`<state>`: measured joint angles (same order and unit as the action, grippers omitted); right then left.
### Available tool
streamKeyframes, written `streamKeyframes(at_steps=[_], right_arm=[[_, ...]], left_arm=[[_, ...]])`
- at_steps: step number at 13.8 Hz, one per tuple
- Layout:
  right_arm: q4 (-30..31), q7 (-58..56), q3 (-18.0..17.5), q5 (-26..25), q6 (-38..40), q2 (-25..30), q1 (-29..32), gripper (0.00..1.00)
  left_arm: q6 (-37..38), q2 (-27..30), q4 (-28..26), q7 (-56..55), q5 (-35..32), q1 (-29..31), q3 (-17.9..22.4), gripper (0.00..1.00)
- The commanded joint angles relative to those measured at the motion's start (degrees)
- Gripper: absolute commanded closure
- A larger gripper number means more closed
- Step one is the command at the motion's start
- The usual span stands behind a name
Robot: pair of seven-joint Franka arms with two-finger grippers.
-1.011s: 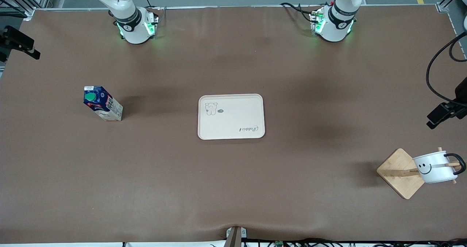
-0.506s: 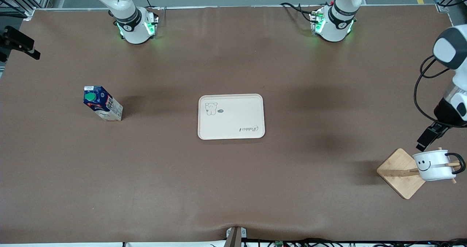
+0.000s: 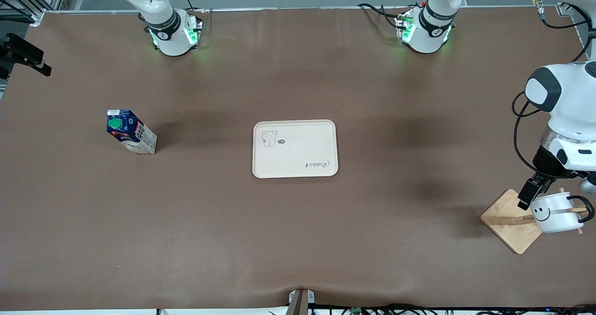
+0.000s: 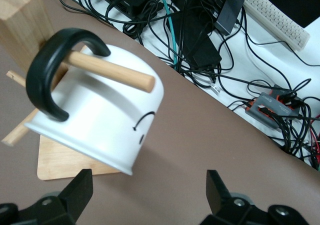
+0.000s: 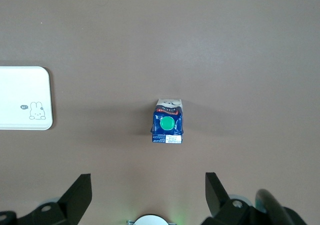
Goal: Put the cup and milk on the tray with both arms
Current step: 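Lower the left gripper onto the white mug on the wooden stand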
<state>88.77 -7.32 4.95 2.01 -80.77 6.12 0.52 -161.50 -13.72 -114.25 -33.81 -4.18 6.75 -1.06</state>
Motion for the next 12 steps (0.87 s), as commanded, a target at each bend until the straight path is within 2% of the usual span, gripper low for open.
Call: streamKeyframes(at_steps=[1, 3, 12], right_arm=[[-0.9, -0.4, -0.2, 0.9, 0.0, -0.5, 0.7, 0.0], [-0.9, -0.4, -0.2, 0.9, 0.0, -0.5, 0.7, 0.0], [-1.0, -0.4, -0.3, 0.9, -0.3, -0.8, 0.7, 0.0]], left_arm=[[-3.7, -0.7, -1.5, -0.4, -0.8, 0.9, -0.1, 0.0], [-4.8, -1.7, -0.9, 0.1, -0.8, 1.0, 0.0, 0.0], [-7.2, -5.6, 2.2, 3.6, -0.9, 1.0, 0.2, 0.36]])
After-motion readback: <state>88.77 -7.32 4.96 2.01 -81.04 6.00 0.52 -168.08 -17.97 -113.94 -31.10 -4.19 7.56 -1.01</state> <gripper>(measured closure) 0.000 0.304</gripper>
